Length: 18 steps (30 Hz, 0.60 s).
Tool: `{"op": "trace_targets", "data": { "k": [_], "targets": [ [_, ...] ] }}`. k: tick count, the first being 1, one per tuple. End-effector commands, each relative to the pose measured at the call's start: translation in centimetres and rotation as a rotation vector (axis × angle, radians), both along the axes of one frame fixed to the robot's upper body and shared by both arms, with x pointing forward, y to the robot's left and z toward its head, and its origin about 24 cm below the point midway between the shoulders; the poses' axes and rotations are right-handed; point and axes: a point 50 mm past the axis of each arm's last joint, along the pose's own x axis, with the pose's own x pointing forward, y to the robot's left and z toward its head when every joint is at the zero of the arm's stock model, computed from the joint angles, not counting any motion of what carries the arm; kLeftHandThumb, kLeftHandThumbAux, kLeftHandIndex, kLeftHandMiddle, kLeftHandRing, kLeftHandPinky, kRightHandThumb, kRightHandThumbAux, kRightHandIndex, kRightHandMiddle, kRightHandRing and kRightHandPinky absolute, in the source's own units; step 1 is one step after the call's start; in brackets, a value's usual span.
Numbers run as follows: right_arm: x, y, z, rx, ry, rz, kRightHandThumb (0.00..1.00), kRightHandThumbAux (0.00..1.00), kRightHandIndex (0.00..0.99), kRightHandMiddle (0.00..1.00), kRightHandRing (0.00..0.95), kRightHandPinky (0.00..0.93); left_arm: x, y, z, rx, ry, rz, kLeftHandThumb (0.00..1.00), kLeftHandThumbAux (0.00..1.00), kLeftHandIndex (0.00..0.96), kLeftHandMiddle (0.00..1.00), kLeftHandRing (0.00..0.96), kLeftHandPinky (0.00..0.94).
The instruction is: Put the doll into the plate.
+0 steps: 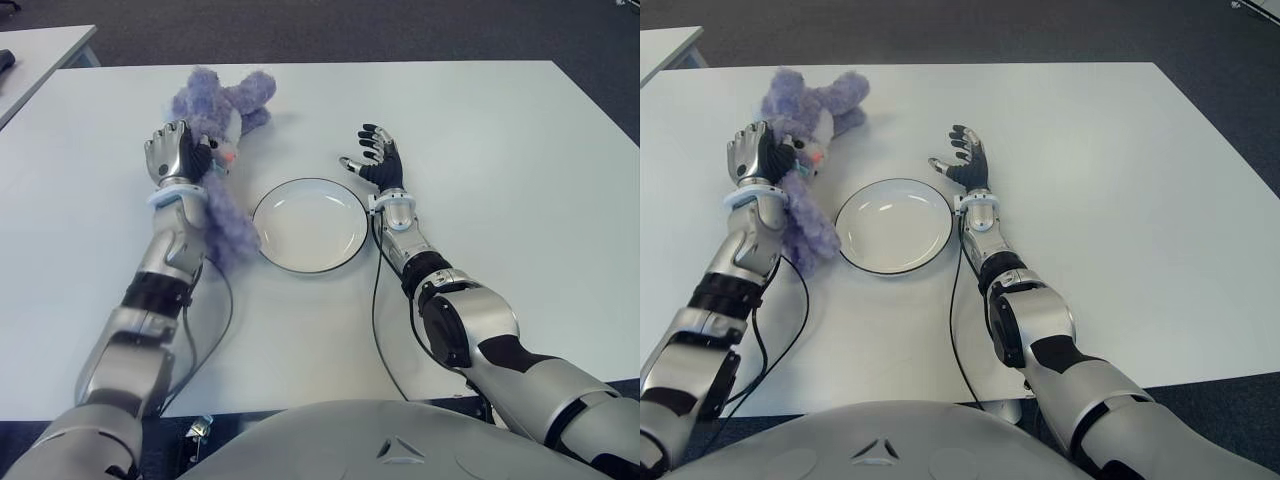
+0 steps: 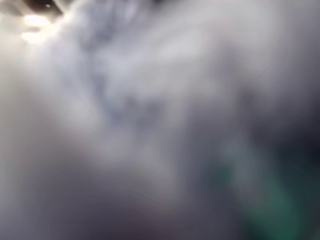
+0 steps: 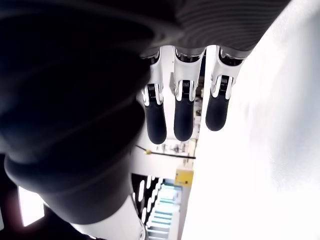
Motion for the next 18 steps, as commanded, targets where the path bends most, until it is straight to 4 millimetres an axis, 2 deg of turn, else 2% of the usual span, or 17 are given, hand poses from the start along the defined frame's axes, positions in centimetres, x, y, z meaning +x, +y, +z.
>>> {"op": "trace_targets", "data": {
  "k": [1,7,10,18],
  "targets": [
    [-6.5,-1.2,-9.8,-0.016,0.422,-0.047,0.174,0.968,0.184,0.247,0.219,0.223,-1.5,-0.3,0.9,0.042,0.042,-0.03,0.961,0.614,0.741,0.5,0.834,0.832],
    [-6.5,-1.1,-9.8,-0.012,0.425,-0.046,0.185,0.976,0.187,0.249,0.222,0.221,-2.0,-0.4,2.0,0.058,0.039,-0.041,0.962,0.613,0.737,0.5,0.833,0.824],
    [-6.4,-1.0,-9.7,-0.004,0.429,-0.044,0.207,0.976,0.183,0.249,0.221,0.22,-2.3,-0.5,2.6,0.07,0.029,-0.053,0.962,0.613,0.735,0.5,0.823,0.769],
    [-6.5,-1.0,-9.7,0.0,0.429,-0.05,0.216,0.972,0.184,0.248,0.22,0.222,-2.7,-0.8,3.5,0.08,0.025,-0.061,0.961,0.613,0.733,0.5,0.822,0.779]
  ]
}}
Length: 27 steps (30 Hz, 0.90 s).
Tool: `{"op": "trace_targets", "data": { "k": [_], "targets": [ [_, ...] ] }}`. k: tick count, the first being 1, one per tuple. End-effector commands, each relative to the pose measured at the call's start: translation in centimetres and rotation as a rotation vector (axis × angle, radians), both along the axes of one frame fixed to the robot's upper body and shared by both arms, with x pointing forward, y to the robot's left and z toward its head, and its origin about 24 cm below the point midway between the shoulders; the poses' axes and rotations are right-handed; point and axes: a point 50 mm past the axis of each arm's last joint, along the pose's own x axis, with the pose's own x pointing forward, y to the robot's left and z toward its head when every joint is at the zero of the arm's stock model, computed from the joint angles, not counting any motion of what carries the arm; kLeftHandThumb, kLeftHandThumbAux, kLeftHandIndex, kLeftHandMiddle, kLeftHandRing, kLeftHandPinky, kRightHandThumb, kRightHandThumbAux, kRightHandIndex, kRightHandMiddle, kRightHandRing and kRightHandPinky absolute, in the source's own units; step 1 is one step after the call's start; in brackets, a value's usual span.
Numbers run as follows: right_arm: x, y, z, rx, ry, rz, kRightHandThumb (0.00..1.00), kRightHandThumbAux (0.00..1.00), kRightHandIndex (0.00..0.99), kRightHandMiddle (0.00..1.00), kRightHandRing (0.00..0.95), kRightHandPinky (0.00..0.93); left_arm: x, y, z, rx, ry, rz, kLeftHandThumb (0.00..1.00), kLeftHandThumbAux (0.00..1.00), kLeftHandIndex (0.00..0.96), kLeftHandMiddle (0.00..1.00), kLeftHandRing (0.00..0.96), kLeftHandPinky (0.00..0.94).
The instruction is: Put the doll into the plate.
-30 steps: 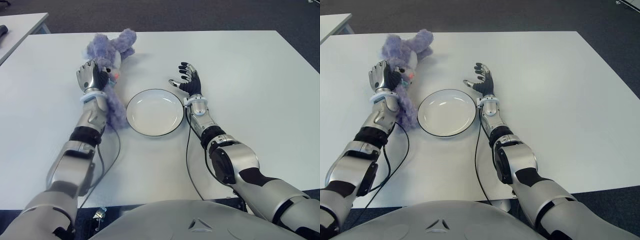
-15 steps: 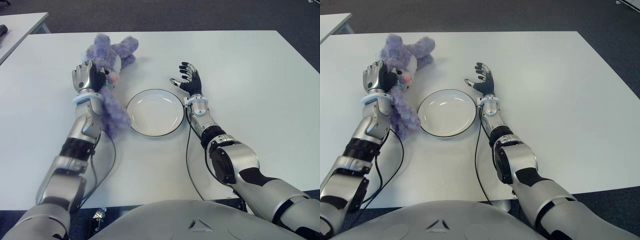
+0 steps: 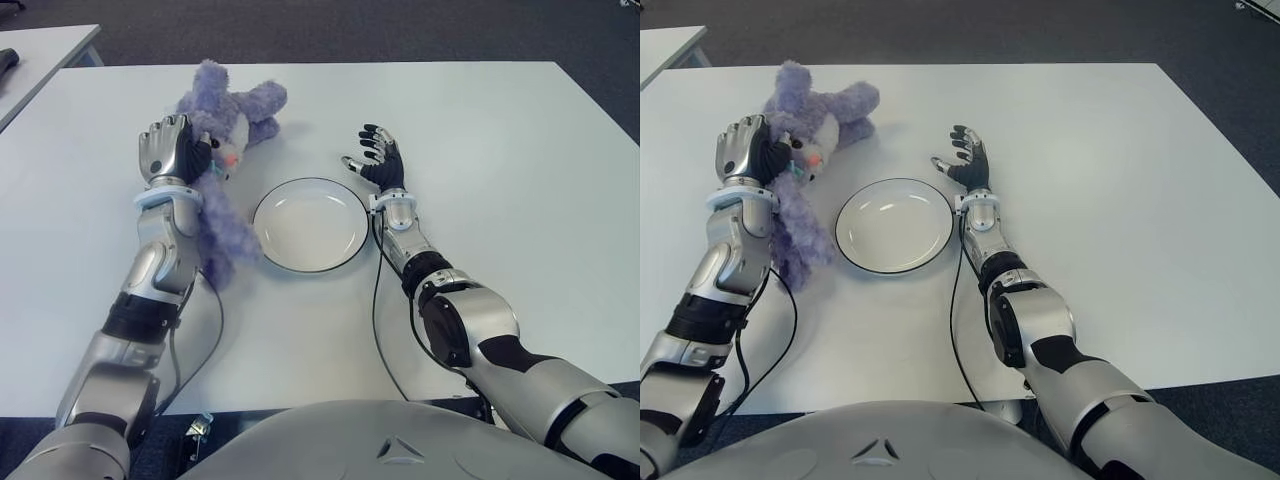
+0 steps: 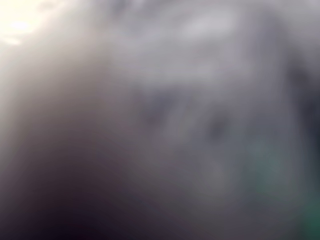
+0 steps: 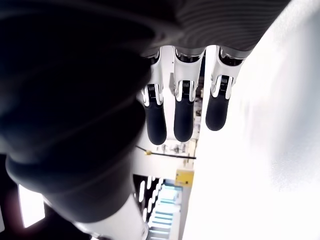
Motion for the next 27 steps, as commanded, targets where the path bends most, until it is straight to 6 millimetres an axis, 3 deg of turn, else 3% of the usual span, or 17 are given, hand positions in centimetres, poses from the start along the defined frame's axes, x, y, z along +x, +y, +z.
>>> {"op": "trace_targets", "data": {
  "k": [1,12,27],
  "targets": [
    [-6.5,-0.9,-9.7,-0.01,0.427,-0.043,0.214,0.97,0.187,0.248,0.219,0.222,-0.6,0.1,0.6,0.024,0.02,0.001,0.96,0.613,0.734,0.5,0.819,0.763],
    [-6.5,-0.9,-9.7,-0.022,0.42,-0.029,0.189,0.972,0.178,0.242,0.214,0.217,-0.7,0.2,1.4,0.038,0.01,0.001,0.961,0.613,0.737,0.5,0.82,0.759],
    [-6.5,-0.9,-9.7,-0.027,0.42,-0.025,0.249,0.97,0.179,0.245,0.217,0.22,-0.6,0.5,2.3,0.066,-0.008,-0.001,0.959,0.613,0.733,0.5,0.81,0.747]
  ]
}}
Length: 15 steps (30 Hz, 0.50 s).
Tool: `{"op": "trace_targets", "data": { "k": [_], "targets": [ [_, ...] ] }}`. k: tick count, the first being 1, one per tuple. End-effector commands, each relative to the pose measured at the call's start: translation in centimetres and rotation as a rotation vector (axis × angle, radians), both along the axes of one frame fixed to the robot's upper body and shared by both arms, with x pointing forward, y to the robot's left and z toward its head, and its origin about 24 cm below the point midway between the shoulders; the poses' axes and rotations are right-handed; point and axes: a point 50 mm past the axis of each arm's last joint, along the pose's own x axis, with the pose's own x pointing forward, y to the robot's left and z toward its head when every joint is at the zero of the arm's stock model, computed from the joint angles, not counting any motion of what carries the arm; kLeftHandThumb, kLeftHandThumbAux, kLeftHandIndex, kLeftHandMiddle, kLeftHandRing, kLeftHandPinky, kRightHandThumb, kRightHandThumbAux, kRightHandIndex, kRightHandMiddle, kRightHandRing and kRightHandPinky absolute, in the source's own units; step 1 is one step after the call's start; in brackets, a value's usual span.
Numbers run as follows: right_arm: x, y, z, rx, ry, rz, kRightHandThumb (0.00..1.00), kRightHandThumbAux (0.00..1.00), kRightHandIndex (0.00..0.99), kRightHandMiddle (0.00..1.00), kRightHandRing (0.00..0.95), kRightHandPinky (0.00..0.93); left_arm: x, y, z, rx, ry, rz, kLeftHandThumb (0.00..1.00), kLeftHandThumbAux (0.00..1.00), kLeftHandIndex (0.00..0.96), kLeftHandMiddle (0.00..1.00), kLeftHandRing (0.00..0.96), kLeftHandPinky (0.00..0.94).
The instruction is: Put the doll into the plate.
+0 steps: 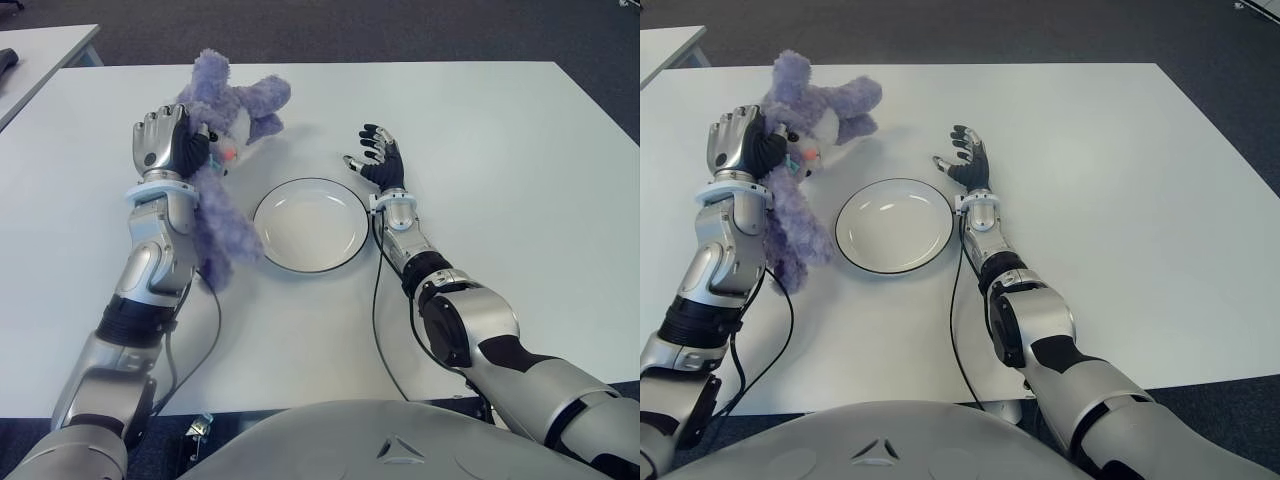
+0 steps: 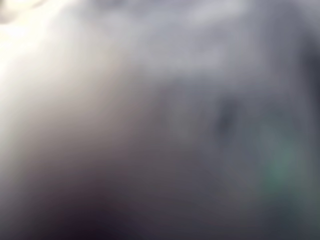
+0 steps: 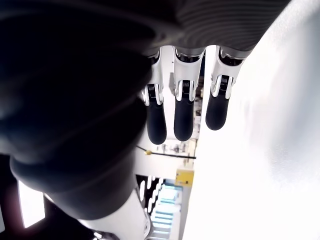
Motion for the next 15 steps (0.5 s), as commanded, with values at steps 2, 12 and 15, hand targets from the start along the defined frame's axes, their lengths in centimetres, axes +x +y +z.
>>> {"op": "trace_targets", "data": {
  "k": [2,12,15],
  "targets": [
    [-6.5,-0.9,-9.7,-0.027,0.421,-0.024,0.245,0.97,0.178,0.245,0.216,0.22,-0.2,0.7,0.7,0.044,0.007,0.01,0.959,0.613,0.734,0.5,0.81,0.748],
    [-6.5,-0.9,-9.7,-0.036,0.418,-0.027,0.233,0.974,0.179,0.243,0.214,0.22,-0.4,0.3,1.7,0.08,-0.015,-0.008,0.956,0.614,0.735,0.5,0.795,0.703],
    [-6.5,-0.9,-9.7,-0.036,0.418,-0.028,0.23,0.974,0.179,0.243,0.213,0.22,-0.5,0.2,1.9,0.084,-0.023,-0.012,0.956,0.614,0.734,0.5,0.79,0.686]
  ]
}}
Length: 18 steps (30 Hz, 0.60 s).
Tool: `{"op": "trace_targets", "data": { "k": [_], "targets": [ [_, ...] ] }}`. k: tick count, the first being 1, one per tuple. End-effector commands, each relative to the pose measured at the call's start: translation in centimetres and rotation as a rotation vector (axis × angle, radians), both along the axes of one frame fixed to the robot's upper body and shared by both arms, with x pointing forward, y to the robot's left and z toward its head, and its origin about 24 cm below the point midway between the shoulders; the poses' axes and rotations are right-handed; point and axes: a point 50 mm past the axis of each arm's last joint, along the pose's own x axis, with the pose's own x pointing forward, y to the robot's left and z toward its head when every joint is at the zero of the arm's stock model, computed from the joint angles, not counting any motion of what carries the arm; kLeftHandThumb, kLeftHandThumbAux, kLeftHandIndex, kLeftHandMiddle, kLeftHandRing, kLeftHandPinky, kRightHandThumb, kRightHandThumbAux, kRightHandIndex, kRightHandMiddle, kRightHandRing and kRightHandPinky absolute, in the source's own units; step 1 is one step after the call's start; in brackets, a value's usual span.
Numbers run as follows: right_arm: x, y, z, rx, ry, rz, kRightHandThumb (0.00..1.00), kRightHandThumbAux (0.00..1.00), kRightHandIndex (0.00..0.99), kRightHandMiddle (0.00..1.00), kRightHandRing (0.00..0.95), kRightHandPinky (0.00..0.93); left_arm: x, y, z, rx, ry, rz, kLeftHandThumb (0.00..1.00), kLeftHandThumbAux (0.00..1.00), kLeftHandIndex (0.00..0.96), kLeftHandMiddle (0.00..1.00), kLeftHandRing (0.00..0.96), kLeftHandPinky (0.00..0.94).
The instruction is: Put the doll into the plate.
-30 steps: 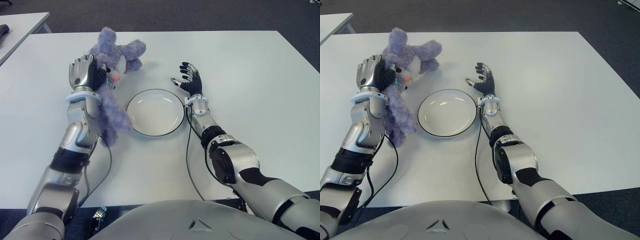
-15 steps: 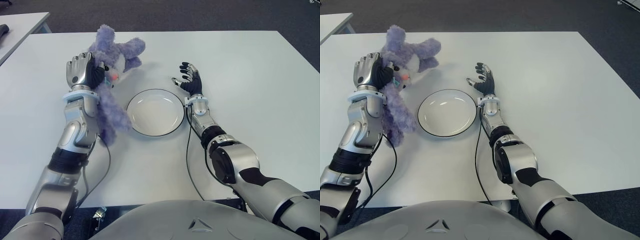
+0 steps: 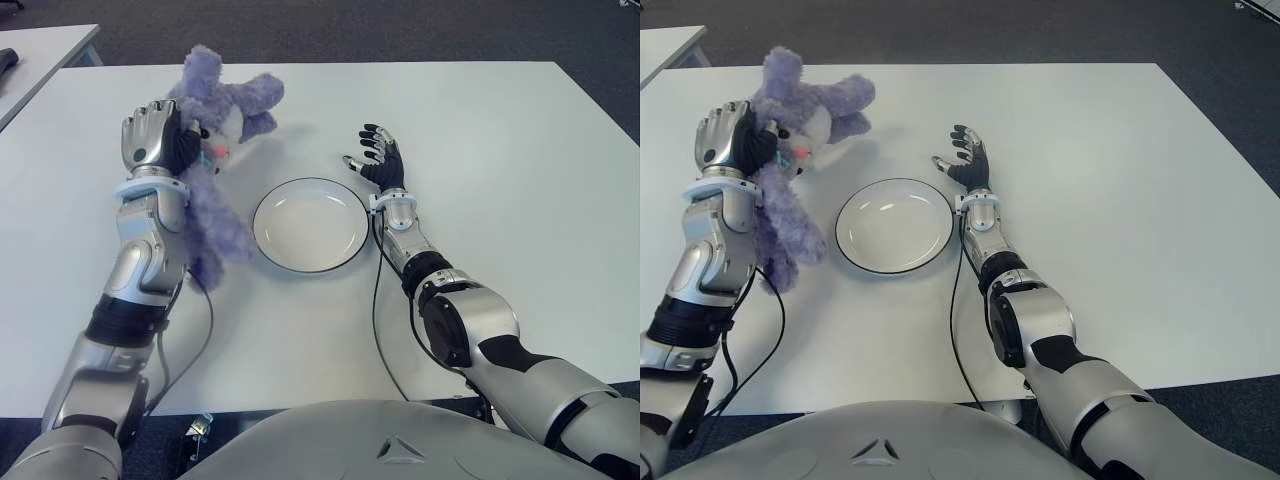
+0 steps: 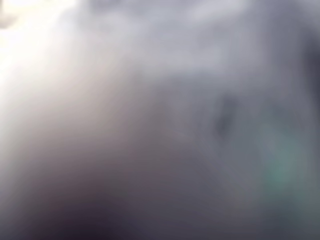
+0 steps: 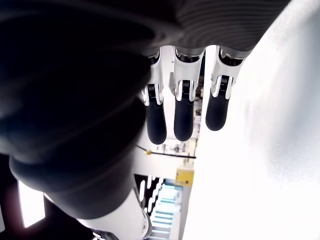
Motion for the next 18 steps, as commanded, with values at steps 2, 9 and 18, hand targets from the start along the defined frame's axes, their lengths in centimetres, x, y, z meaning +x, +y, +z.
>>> {"op": "trace_targets", "data": {
  "k": [2,9,18],
  "targets": [
    [-6.5,-1.0,-9.7,-0.033,0.419,-0.032,0.227,0.972,0.178,0.242,0.213,0.218,-0.5,-0.5,1.1,0.046,-0.027,-0.023,0.956,0.614,0.734,0.5,0.782,0.646],
    [-6.5,-1.0,-9.7,-0.048,0.415,-0.031,0.214,0.971,0.179,0.242,0.215,0.22,-1.2,-1.6,1.9,0.049,-0.051,-0.074,0.958,0.614,0.74,0.5,0.772,0.56],
    [-6.5,-1.0,-9.7,-0.052,0.411,-0.028,0.208,0.975,0.187,0.248,0.221,0.225,-1.8,-2.7,2.4,0.037,-0.076,-0.121,0.96,0.613,0.732,0.501,0.777,0.696]
  ]
}}
